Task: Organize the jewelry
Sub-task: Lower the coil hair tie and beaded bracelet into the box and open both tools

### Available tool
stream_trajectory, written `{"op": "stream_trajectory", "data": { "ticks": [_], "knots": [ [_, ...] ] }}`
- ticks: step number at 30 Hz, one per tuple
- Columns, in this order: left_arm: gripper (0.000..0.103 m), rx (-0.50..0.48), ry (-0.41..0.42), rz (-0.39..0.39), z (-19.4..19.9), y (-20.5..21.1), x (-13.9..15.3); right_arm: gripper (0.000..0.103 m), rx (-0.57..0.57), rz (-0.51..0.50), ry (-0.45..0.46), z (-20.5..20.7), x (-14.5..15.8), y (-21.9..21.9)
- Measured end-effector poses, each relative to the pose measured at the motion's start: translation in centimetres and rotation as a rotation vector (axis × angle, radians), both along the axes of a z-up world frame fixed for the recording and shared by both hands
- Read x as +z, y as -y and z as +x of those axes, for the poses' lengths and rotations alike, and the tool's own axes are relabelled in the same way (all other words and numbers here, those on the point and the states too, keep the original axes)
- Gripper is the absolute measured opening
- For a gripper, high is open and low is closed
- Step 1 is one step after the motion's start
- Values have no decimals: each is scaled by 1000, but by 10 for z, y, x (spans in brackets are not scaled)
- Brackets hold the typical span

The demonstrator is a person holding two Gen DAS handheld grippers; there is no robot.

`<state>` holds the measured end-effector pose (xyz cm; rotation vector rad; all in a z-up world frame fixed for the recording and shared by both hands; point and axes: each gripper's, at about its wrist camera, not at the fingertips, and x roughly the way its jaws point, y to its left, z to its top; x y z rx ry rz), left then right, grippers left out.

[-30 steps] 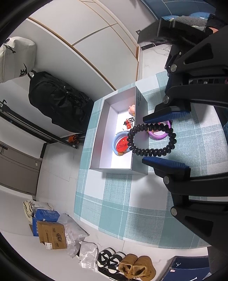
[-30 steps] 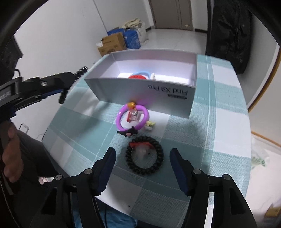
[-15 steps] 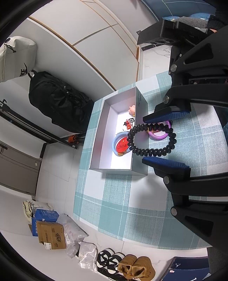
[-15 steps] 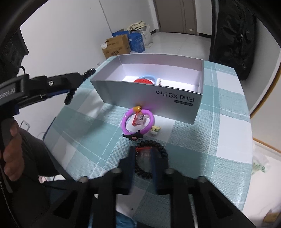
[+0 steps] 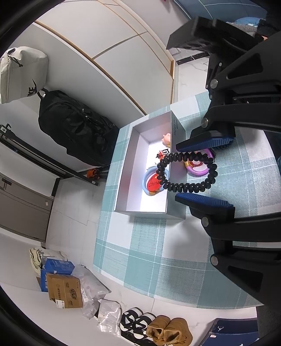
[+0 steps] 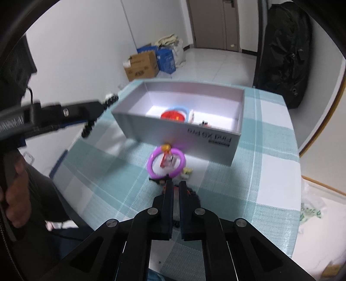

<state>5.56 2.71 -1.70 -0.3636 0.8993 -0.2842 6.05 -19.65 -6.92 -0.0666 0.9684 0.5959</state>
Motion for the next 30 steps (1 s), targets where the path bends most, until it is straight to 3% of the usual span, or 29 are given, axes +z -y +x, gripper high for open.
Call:
{"op": "stream_trajectory", "data": {
  "ticks": [16, 22, 30],
  "knots": [
    [33, -17, 61, -33, 13, 9, 13, 4, -67, 273, 27, 20, 50, 21],
    [33, -21, 47, -38, 32, 13, 11, 4, -85, 318, 39, 44, 65, 22],
    [33, -54, 1, -19, 56, 24, 2, 4, -138, 348, 3, 77, 59, 25]
  ]
}}
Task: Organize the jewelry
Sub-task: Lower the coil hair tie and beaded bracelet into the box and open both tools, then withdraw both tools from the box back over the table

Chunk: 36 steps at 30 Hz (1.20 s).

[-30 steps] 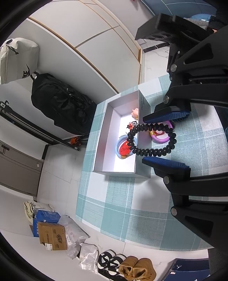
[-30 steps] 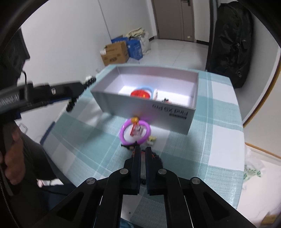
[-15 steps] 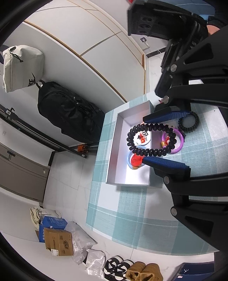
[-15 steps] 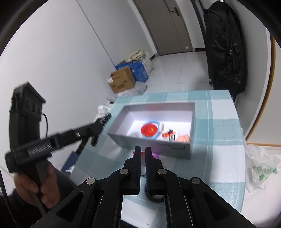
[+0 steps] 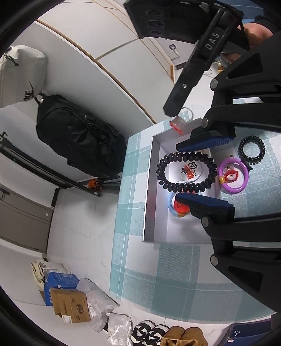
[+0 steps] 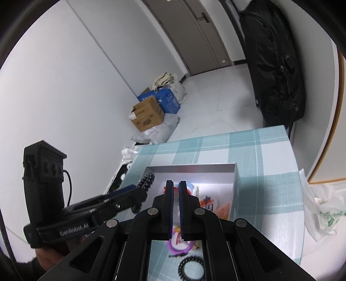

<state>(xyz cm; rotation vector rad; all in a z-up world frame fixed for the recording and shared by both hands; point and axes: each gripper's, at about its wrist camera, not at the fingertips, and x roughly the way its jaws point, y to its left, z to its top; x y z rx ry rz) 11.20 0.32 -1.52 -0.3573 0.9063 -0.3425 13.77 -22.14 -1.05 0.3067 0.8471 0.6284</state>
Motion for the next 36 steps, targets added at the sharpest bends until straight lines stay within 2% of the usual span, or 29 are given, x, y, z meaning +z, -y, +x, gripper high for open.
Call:
{"op": "stream_trajectory", "data": {
  "ticks": [11, 16, 17, 18, 23, 30, 32, 36],
  "knots": [
    [35, -13, -47, -24, 14, 4, -9, 4, -13, 35, -77, 27, -21, -1],
    [47, -22, -73, -40, 18, 6, -9, 7, -25, 33, -86, 28, -25, -3],
    [60, -18, -74, -29, 17, 6, -9, 8, -25, 37, -86, 28, -25, -2],
    [68, -5, -75, -13, 17, 6, -8, 8, -21, 43, -84, 28, -25, -2],
    [68, 11, -76, -52, 15, 1, -8, 42, -42, 38, -39, 21, -19, 3],
    [69, 27, -50, -12, 8, 0, -3, 57, -74, 39, -14, 17, -14, 13],
    [69, 37, -49, -13, 6, -1, -3, 69, -83, 34, -4, 15, -13, 15],
    [69, 63, -33, 14, -1, -4, -1, 74, -104, 25, 19, 8, -10, 21]
  ]
}}
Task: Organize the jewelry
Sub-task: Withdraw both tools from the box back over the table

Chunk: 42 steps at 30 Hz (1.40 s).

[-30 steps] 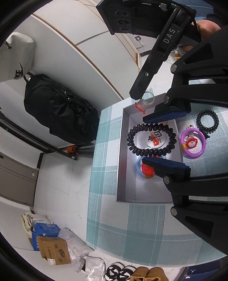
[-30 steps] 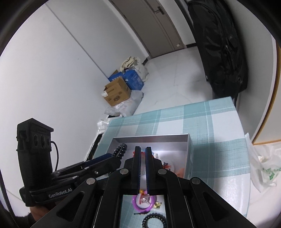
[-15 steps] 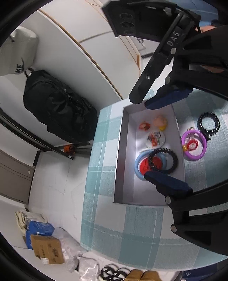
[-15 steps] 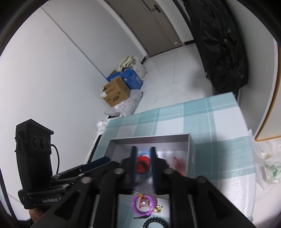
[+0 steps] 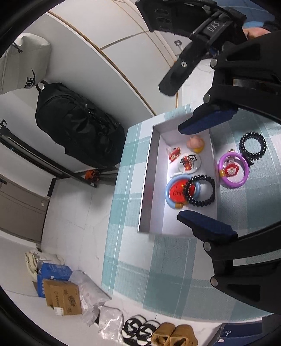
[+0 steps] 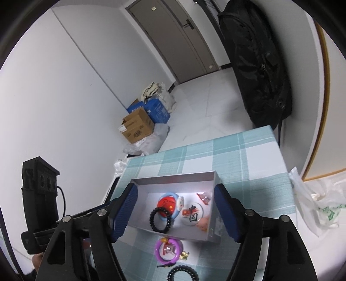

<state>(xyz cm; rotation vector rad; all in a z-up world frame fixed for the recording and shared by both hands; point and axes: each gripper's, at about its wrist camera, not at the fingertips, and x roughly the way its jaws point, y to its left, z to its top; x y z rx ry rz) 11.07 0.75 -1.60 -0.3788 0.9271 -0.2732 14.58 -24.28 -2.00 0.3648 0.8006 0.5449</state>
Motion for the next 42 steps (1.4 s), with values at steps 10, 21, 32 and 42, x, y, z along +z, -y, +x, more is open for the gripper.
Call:
{"op": "stream_trajectory", "data": {
  "ticks": [10, 21, 32, 42],
  "knots": [
    [69, 6, 87, 102, -26, 5, 5, 89, -10, -83, 54, -28, 3, 5],
    [73, 21, 134, 205, -61, 9, 4, 98, 68, -192, 71, -66, -9, -7],
    [82, 83, 73, 217, -71, -9, -13, 99, 185, -341, -31, -79, -49, -32],
    [82, 95, 65, 231, -78, -16, -16, 99, 234, -465, -98, -81, -79, -49]
  ]
}}
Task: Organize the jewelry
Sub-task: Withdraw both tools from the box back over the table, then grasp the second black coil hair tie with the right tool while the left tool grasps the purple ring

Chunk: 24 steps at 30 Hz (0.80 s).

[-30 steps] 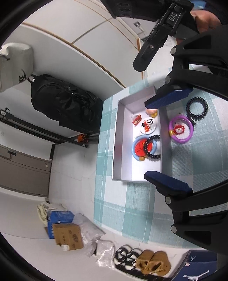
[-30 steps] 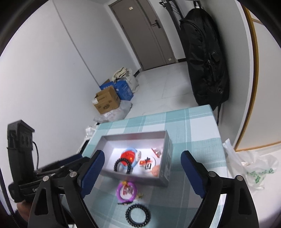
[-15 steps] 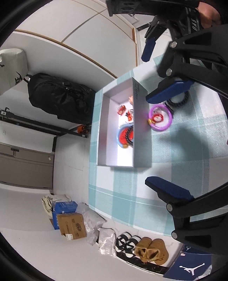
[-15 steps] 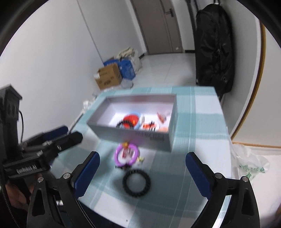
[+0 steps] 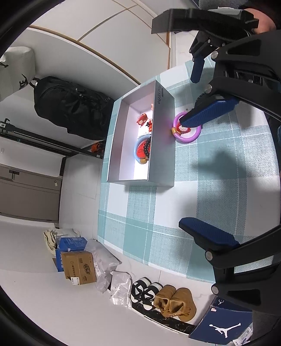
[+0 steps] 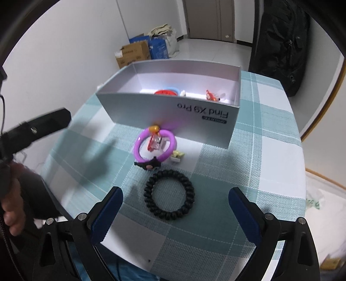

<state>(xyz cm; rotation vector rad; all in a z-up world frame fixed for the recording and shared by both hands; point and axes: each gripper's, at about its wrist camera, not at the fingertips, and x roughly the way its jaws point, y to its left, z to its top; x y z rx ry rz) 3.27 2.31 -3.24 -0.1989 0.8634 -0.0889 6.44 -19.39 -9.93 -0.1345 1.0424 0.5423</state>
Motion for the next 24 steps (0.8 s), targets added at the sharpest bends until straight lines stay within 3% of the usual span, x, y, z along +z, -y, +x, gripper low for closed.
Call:
{"op": "stream_trajectory", "data": {
  "ticks": [12, 15, 24],
  "knots": [
    [82, -14, 8, 29, -3, 2, 1, 95, 19, -89, 38, -7, -7, -11],
    [82, -11, 9, 29, -3, 1, 1, 85, 22, -140, 46, -6, -10, -15],
    [82, -15, 4, 25, -2, 1, -1, 54, 28, -117, 59, -7, -5, -14]
  ]
}}
